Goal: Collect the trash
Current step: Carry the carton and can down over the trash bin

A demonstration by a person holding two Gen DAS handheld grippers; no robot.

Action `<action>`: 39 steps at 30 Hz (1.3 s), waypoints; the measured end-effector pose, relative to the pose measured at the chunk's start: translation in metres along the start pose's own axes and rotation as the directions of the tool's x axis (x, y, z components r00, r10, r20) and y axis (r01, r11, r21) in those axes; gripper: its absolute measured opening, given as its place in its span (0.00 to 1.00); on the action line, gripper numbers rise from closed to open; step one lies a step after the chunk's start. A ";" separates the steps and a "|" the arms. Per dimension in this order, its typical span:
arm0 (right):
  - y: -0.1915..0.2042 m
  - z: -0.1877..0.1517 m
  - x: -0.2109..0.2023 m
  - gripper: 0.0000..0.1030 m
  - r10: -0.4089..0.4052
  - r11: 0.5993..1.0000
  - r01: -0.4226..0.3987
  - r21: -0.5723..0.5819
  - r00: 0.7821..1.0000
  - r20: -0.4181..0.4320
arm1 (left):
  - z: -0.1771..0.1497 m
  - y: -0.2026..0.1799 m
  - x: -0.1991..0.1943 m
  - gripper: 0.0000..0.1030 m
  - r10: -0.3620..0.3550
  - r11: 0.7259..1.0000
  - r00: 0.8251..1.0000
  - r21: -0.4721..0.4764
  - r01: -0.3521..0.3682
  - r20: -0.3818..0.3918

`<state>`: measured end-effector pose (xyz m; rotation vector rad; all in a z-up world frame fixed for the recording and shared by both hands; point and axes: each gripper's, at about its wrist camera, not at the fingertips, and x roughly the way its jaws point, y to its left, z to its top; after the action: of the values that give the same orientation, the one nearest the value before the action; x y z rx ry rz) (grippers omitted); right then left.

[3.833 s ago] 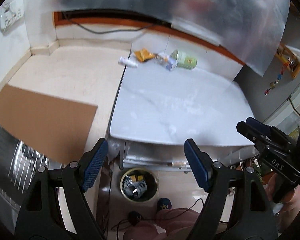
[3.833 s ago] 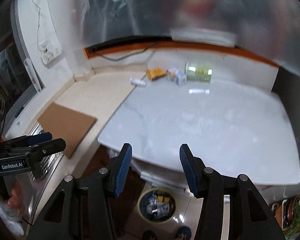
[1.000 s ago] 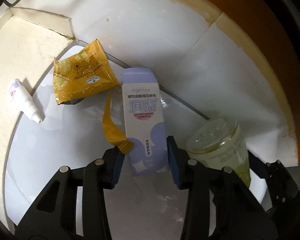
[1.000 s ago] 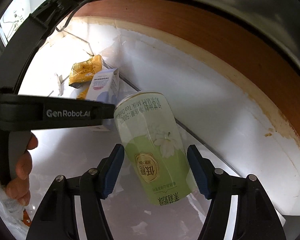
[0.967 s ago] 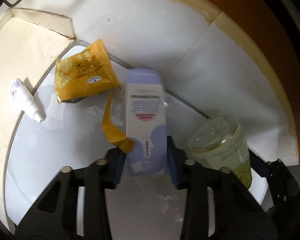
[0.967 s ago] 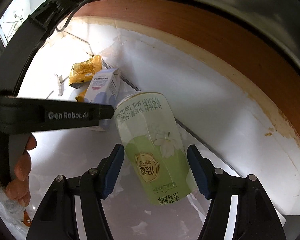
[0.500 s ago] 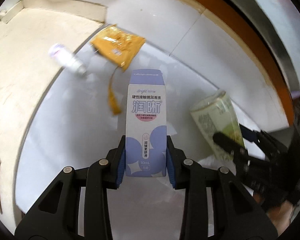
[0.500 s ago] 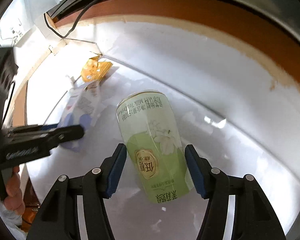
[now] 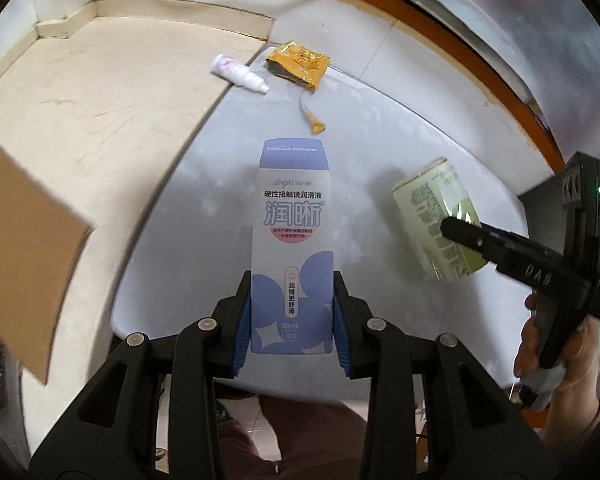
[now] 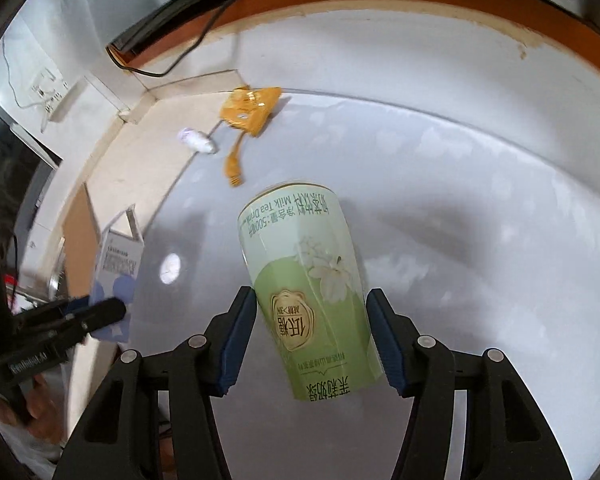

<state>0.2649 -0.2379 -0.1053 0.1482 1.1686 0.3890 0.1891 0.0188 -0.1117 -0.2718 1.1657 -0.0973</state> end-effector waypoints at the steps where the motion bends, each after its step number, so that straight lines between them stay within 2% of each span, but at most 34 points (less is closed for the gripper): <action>1: 0.005 -0.007 -0.004 0.55 0.008 1.000 -0.008 0.011 1.000 0.007 | -0.010 0.005 -0.009 0.30 -0.005 1.000 1.000 0.009 0.005 0.004; 5: 0.031 -0.036 -0.021 0.54 0.037 0.999 -0.038 0.031 0.999 0.030 | -0.047 0.023 -0.043 0.30 -0.024 0.999 1.000 0.042 0.024 0.018; 10: 0.082 -0.095 -0.043 0.54 0.071 0.997 -0.074 0.037 0.996 0.057 | -0.091 0.048 -0.066 0.30 -0.048 0.996 0.999 0.077 0.046 0.026; 14: 0.120 -0.143 -0.049 0.54 0.088 0.995 -0.091 0.036 0.994 0.064 | -0.134 0.068 -0.080 0.30 -0.055 0.993 0.998 0.101 0.054 0.006; 20: 0.162 -0.218 -0.046 0.54 0.098 0.994 -0.100 0.049 0.995 0.035 | -0.184 0.087 -0.074 0.30 -0.042 0.993 0.998 0.109 0.047 -0.046; 25: 0.176 -0.272 -0.026 0.54 0.073 0.996 -0.071 0.061 0.997 -0.032 | -0.224 0.097 -0.054 0.30 -0.016 0.995 0.995 0.097 0.025 -0.098; 30: 0.181 -0.310 0.008 0.54 0.015 0.999 -0.010 0.048 0.996 -0.093 | -0.259 0.105 -0.020 0.30 0.015 0.999 0.990 0.049 -0.009 -0.140; 34: 0.166 -0.335 0.050 0.54 -0.017 0.998 0.027 0.065 0.988 -0.155 | -0.289 0.111 0.020 0.30 0.047 0.999 0.985 0.013 -0.046 -0.168; 37: 0.140 -0.354 0.095 0.54 -0.040 0.994 0.060 0.090 0.977 -0.211 | -0.308 0.113 0.061 0.30 0.115 0.993 0.975 0.019 -0.113 -0.191; 39: 0.126 -0.368 0.125 0.54 -0.044 0.992 0.072 0.108 0.969 -0.243 | -0.319 0.117 0.087 0.30 0.130 0.991 0.970 0.012 -0.130 -0.207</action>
<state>-0.0583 -0.1068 -0.3185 0.1715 1.4327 0.2924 -0.0762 0.0616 -0.3369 -0.1884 1.3886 -0.0092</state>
